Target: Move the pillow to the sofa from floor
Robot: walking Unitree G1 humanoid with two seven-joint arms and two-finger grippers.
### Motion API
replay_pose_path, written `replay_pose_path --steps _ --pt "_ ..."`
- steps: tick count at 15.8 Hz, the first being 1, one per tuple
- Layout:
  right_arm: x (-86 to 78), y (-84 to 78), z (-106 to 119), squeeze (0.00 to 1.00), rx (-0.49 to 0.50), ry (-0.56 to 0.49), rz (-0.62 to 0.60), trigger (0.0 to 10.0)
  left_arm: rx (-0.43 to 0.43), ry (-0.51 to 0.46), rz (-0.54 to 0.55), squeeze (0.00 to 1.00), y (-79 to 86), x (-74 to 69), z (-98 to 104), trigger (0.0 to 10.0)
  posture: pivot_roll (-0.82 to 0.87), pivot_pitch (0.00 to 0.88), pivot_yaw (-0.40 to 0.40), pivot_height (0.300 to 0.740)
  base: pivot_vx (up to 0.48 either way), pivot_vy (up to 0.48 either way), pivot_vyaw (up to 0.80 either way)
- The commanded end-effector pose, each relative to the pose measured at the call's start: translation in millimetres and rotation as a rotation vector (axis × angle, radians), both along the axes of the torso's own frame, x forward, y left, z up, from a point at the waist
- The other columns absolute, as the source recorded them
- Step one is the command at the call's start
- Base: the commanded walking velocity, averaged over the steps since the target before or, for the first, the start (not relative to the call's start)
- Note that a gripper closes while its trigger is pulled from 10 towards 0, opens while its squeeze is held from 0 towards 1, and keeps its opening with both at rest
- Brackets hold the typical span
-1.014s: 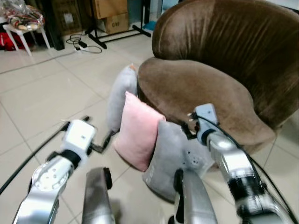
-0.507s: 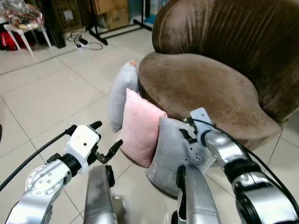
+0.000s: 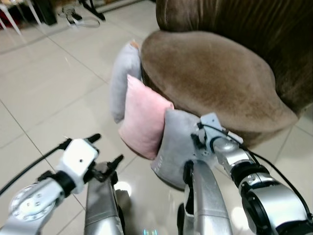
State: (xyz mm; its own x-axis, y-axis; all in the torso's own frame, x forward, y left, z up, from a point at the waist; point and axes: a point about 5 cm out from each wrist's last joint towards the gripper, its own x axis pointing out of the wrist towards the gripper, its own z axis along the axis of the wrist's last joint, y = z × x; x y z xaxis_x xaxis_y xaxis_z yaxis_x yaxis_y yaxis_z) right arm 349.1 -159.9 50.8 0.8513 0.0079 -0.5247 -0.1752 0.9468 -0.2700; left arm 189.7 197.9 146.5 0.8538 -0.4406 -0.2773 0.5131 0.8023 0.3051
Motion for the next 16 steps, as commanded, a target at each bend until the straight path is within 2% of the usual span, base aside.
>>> replay_pose_path --steps 1,3,4,5,6,7,8,9,10,12,16 --pt "0.8 -5.8 1 0.0 0.004 -0.017 -0.038 10.0 0.009 0.003 0.011 0.0 1.8 -7.7 4 10.0 0.11 0.259 -0.059 0.495 0.0 0.0 0.0" --pt "-1.0 -9.3 -1 0.0 -0.068 -0.003 -0.057 10.0 0.01 0.008 0.012 0.0 0.7 -14.2 6 10.0 0.12 0.256 -0.058 0.495 0.0 0.0 0.0" --pt "-2.3 -10.9 -3 0.0 -0.057 0.0 -0.108 10.0 0.009 0.014 0.014 0.0 0.2 -20.5 8 10.0 0.12 0.254 -0.058 0.495 0.0 0.0 0.0" --pt "-3.5 -8.0 -5 0.0 -0.003 0.008 -0.137 10.0 0.01 0.022 0.014 0.0 0.0 -25.4 10 10.0 0.14 0.255 -0.058 0.495 0.0 0.0 0.0" --pt "-5.3 1.7 -9 0.0 0.054 0.03 -0.11 9.5 0.015 0.034 0.009 0.0 -0.5 -28.5 10 10.0 0.14 0.257 -0.058 0.495 0.0 0.0 0.0" --pt "-5.9 6.2 -10 0.0 0.068 0.037 -0.093 7.6 0.015 0.04 0.008 0.0 -0.4 -29.8 11 10.0 0.16 0.264 -0.058 0.495 0.0 0.0 0.0" --pt "-6.2 8.4 -11 0.0 0.063 0.041 -0.08 6.5 0.016 0.042 0.008 0.0 -0.1 -30.5 12 10.0 0.16 0.265 -0.056 0.495 0.0 0.0 0.0" --pt "-7.4 16.5 -13 0.0 0.053 0.049 -0.035 1.3 0.021 0.057 -0.001 0.0 0.9 -32.5 12 10.0 0.16 0.263 -0.051 0.495 0.0 0.0 0.0" --pt "-7.6 19.1 -13 0.0 0.053 0.049 -0.025 1.3 0.023 0.063 -0.003 0.0 1.5 -33.0 12 10.0 0.16 0.26 -0.049 0.495 0.0 0.0 0.0" --pt "-8.3 19.2 -14 0.0 0.042 0.048 -0.027 0.0 0.027 0.066 -0.003 0.0 1.5 -32.1 12 10.0 0.16 0.257 -0.042 0.495 0.0 0.0 0.0" --pt "-12.2 17.2 -19 0.0 0.033 0.055 -0.025 0.0 0.002 0.128 -0.087 0.0 -6.4 -34.9 10 10.0 0.17 0.249 -0.031 0.495 0.0 0.0 0.0"
